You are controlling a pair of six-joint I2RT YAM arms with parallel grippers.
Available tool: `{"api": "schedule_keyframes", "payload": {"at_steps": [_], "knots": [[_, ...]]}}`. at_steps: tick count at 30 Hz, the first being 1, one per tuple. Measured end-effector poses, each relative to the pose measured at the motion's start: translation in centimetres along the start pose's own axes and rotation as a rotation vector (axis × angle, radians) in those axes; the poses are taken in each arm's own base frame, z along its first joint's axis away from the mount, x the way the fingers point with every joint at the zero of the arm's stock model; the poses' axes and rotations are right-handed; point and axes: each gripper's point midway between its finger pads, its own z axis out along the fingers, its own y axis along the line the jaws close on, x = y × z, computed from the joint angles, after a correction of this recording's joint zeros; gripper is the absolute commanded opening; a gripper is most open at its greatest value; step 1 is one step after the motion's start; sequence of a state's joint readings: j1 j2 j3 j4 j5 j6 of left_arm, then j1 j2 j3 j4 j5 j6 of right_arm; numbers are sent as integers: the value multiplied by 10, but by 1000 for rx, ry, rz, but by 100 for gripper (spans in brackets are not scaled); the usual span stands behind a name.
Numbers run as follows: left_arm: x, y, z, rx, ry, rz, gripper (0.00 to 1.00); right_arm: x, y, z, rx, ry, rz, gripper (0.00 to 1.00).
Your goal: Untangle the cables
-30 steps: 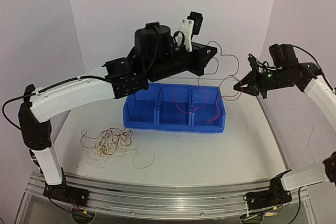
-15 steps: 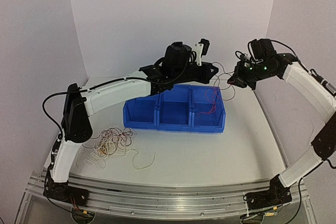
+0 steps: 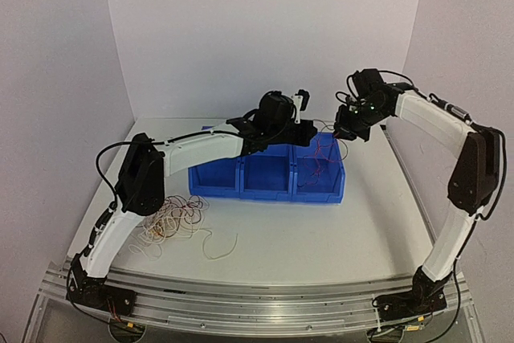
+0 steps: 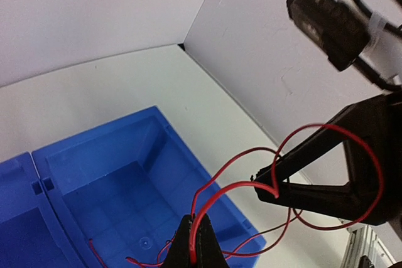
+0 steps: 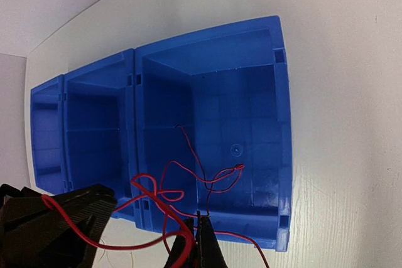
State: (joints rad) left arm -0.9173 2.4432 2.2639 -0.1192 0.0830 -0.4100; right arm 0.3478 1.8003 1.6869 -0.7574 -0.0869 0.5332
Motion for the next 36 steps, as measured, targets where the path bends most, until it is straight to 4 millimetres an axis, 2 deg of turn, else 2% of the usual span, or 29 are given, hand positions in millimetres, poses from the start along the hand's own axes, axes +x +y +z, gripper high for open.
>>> {"api": "schedule_keyframes", "payload": {"at_steps": [5, 7, 10, 12, 14, 15, 17, 21, 26, 31, 36], "knots": [[35, 23, 16, -67, 71, 15, 7, 6, 1, 32, 59, 35, -46, 8], [45, 27, 17, -82, 100, 20, 8, 9, -3, 43, 94, 51, -62, 20], [48, 28, 17, -85, 115, 33, 11, 15, -8, 52, 144, 76, -82, 32], [48, 28, 16, -85, 118, 38, 17, 17, -10, 56, 171, 91, -95, 39], [47, 27, 16, -84, 120, 43, 32, 16, -8, 57, 187, 97, -109, 50], [47, 27, 16, -84, 121, 50, 40, 16, -8, 58, 191, 98, -112, 52], [49, 29, 16, -91, 130, 51, 49, 15, -8, 55, 209, 100, -125, 55], [52, 32, 15, -92, 147, 60, 59, 16, -13, 49, 239, 109, -139, 59], [57, 32, 14, -85, 172, 59, 89, 21, -21, 45, 275, 136, -153, 66], [63, 29, 12, -52, 205, 61, 99, 22, -24, 37, 288, 135, -159, 67], [67, 12, 12, 2, 220, 77, 99, 23, -18, 15, 266, 107, -166, 67]]}}
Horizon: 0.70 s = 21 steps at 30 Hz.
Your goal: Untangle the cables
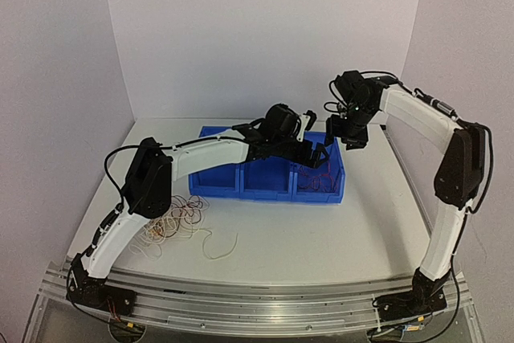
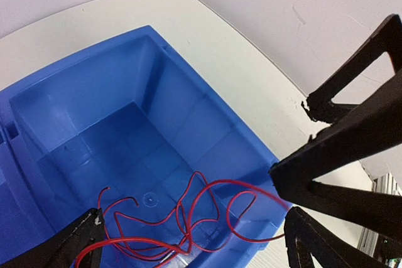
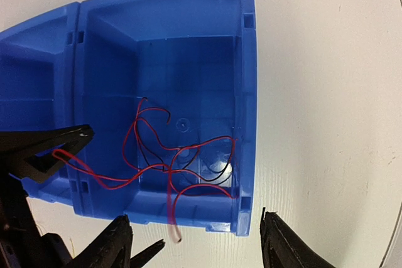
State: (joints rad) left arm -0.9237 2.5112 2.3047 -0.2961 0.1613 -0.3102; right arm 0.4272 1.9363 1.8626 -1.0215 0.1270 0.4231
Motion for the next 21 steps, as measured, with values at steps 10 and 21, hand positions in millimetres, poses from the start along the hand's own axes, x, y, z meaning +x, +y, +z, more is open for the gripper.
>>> {"api": "schedule_keyframes", "payload": {"at_steps": [10, 21], "knots": [[-10, -39, -2, -6, -53, 184, 100, 12, -11, -21, 12, -22, -8, 69], [-40, -33, -8, -227, -189, 407, 100, 19, -41, -65, 89, -138, 53, 77]]}}
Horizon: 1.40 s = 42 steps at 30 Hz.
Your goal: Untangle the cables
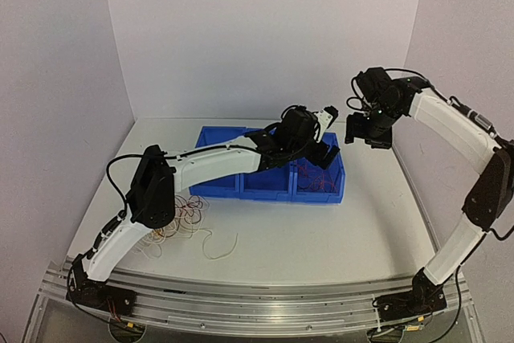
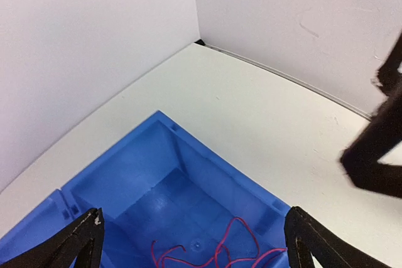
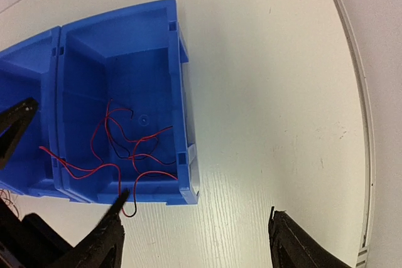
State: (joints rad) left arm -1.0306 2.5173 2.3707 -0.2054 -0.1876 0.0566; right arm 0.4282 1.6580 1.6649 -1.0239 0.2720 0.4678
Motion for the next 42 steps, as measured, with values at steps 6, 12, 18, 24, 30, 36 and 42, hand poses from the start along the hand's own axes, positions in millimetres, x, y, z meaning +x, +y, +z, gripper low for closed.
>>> {"api": "schedule_keyframes", "payload": {"at_steps": [6, 12, 18, 24, 30, 36, 42], "knots": [[-16, 22, 4, -95, -65, 58, 100, 2, -11, -31, -23, -63, 45, 79], [-20, 19, 1, -59, -68, 6, 100, 21, -15, -29, -36, -24, 36, 82], [-53, 26, -57, -40, -45, -89, 100, 53, -7, -27, -135, 60, -36, 89], [-82, 66, -215, -101, -85, -261, 100, 105, 9, -27, -239, 125, -142, 91], [-35, 115, -361, -245, -101, -594, 100, 156, 31, -29, -305, 145, -283, 90], [138, 124, -374, -548, 338, -789, 100, 192, 68, -30, -359, 137, -434, 91], [261, 138, -399, -801, 676, -811, 100, 199, 78, -20, -368, 128, -421, 91]]}}
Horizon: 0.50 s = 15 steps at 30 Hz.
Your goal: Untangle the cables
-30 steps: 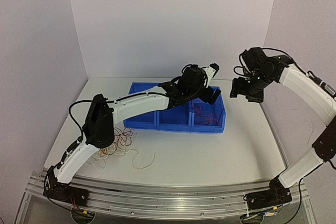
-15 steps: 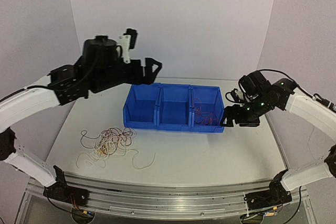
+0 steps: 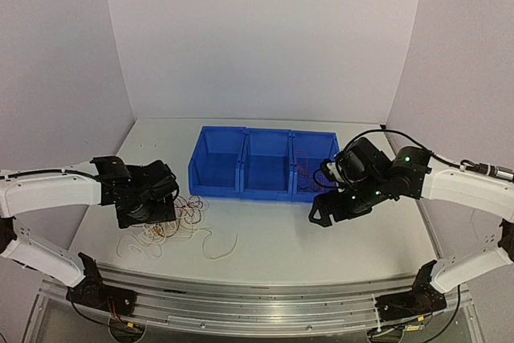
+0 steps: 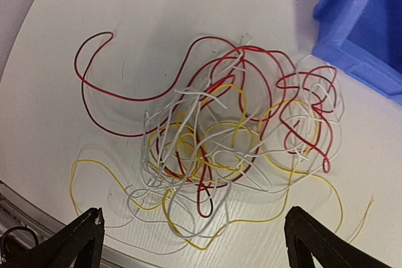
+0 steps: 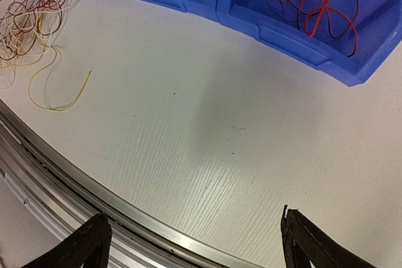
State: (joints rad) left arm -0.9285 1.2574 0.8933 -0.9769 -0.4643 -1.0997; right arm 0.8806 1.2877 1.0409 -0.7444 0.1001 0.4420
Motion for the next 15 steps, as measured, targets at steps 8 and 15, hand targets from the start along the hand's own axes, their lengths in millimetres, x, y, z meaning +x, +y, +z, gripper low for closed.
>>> {"api": "schedule_keyframes", "payload": {"at_steps": [8, 15], "knots": [[-12, -1, 57, 62, 75, -76, 100, 14, -11, 8, 22, 2, 38, 91], [-16, -20, 105, 109, 133, -23, 85, 7, -11, -2, 7, -59, 66, 90]]}}
